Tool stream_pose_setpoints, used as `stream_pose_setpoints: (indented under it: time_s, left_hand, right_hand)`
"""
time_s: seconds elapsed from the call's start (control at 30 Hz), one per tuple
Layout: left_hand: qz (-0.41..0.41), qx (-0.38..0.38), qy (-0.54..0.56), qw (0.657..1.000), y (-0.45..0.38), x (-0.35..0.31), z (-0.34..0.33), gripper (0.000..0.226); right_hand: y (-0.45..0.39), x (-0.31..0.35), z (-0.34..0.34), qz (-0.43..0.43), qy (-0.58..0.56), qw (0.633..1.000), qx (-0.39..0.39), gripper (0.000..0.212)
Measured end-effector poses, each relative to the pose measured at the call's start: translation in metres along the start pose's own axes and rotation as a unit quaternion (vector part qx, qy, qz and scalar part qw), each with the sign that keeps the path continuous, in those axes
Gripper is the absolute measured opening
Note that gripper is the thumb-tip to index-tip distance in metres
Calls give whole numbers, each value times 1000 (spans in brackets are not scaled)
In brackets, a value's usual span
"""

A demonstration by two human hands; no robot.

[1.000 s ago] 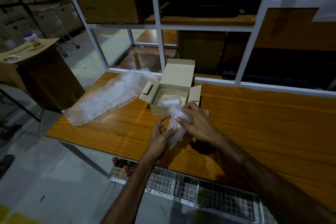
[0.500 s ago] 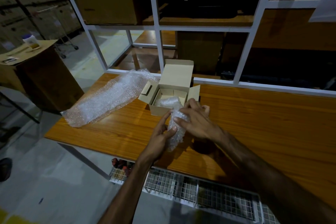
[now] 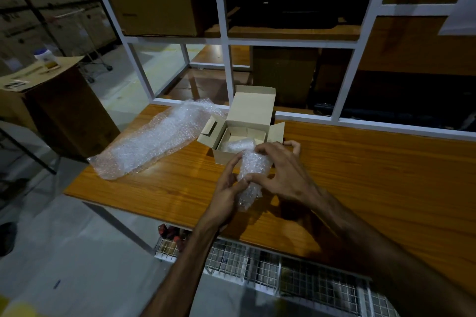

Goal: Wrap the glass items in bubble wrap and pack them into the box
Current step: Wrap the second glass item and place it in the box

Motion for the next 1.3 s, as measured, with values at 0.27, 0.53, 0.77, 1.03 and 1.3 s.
stream_pose_setpoints:
  time_s: [0.27,0.53,0.77,1.03,1.3]
  left_hand:
    - [4,-10,3,1000,4,-4,-4,62]
    - [24,49,30,998,3,-3,-10,72]
    - [28,67,46,996,-3,-4,-4,73]
    - [15,72,56,996,-4,-5,-2,69]
    - [24,66,52,996,-6,-4,0,74]
  right_hand:
    - [-6,-2,5,-54,-16,987,149,72]
    - [-18,3,12,-78,-65,957,270,40]
    - [-12,0,8,-28,-31,995,88,46]
    - [3,-22,-16,-145,-354,923,34,89]
    - [6,-23,-25,-115,-218,964,100,67]
Point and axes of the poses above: each hand's wrist, its own y-axis away from the middle knuckle, its own z-axis out of the back of the hand, x = y × z, the point moved 4 cm from there along -y, towards the middle knuckle, and after that the axes turned 6 degrees about x, right-handed, at the moved point
